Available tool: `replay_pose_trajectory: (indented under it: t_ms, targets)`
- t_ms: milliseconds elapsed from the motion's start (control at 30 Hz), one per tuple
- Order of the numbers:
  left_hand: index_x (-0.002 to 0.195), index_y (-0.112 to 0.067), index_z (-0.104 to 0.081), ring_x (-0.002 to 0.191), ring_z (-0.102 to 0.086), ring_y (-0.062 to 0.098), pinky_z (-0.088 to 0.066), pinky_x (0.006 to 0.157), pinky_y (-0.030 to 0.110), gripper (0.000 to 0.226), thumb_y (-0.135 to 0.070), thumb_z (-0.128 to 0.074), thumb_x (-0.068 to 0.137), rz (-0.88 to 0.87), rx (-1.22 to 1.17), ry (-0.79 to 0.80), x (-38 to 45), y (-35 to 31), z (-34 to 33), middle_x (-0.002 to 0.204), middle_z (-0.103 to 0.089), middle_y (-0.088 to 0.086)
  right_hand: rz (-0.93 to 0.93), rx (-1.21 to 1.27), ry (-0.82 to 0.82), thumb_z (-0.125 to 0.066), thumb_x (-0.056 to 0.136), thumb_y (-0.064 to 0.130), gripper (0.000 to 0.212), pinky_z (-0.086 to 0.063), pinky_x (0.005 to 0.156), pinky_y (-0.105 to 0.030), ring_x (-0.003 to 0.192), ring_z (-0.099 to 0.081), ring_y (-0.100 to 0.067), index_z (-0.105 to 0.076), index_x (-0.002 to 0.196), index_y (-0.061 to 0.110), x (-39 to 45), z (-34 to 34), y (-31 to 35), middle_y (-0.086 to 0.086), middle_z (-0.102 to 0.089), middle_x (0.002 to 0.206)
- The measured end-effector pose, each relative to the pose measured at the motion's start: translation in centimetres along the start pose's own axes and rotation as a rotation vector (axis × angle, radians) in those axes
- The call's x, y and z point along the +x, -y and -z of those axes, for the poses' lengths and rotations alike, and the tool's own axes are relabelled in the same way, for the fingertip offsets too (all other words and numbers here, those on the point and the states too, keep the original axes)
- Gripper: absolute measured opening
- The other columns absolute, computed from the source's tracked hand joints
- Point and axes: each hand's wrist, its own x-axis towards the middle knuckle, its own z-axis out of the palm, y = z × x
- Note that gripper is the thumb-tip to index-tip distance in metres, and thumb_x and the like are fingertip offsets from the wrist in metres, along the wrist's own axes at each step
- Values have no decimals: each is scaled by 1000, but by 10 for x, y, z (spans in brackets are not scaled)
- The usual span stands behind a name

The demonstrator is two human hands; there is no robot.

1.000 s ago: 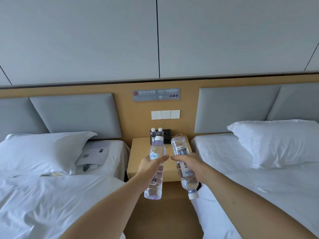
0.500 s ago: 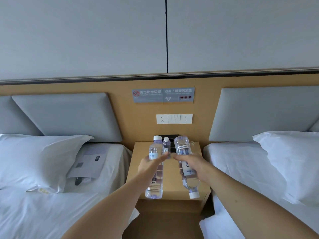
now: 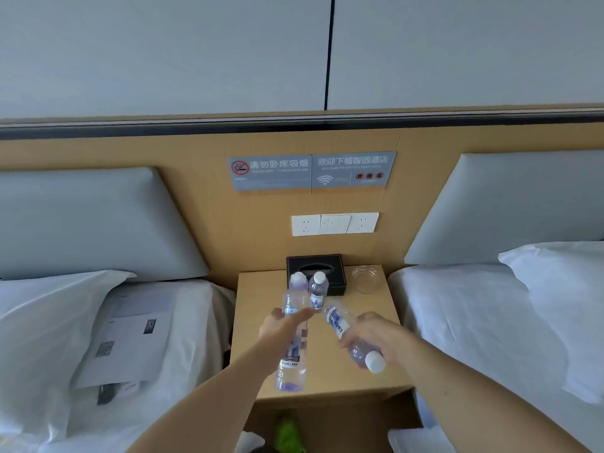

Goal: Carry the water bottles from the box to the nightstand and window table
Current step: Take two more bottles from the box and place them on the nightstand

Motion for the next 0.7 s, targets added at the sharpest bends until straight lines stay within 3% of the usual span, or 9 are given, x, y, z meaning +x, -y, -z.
replay_pose_trajectory:
  t_ms: [67,200,300,500,600,700]
  targets:
    - [121,-19,-56,98,-70,24,-59,85,43,73,-51,-91,65,-6,66,17,19,-4,7,111,-69,5,-31,-20,-27,-88,64,6,62,-58,58,-38,86,-70,-38,-52,114,7,16,-2,5,-22,-60,109]
    - [121,-27,-49,94,-64,17,-48,64,26,68,-32,-93,68,-84,355,28,49,-6,12,109,-63,-4,-62,-124,-75,-89,63,15,68,-59,68,-34,93,-69,-29,-49,118,12,45,-2,14,-14,-60,109]
    - [109,-31,-49,79,-59,5,-40,48,12,60,-16,-90,68,-152,491,29,66,6,11,94,-60,-15,-62,-182,-145,-90,63,20,62,-50,50,-22,82,-66,-20,-53,112,15,63,4,21,-7,-60,103]
    - [120,-22,-61,90,-55,16,-31,58,9,64,-16,-92,64,-159,549,-86,92,32,-3,106,-55,-7,-40,-245,-252,-90,62,13,46,-42,38,-14,67,-58,-12,-56,94,15,107,9,33,-1,-59,91]
    - [117,-22,-62,93,-58,18,-36,61,14,62,-14,-91,63,-160,524,-147,103,44,-14,104,-60,-8,-13,-269,-287,-86,63,5,46,-52,57,-24,74,-64,-18,-57,98,13,131,11,38,1,-58,92]
    - [108,-33,-55,86,-55,14,-37,52,8,58,-9,-88,67,-134,475,-170,113,49,-24,95,-58,-14,19,-289,-326,-83,67,6,41,-50,66,-27,88,-66,-27,-59,98,13,151,13,42,-3,-60,97]
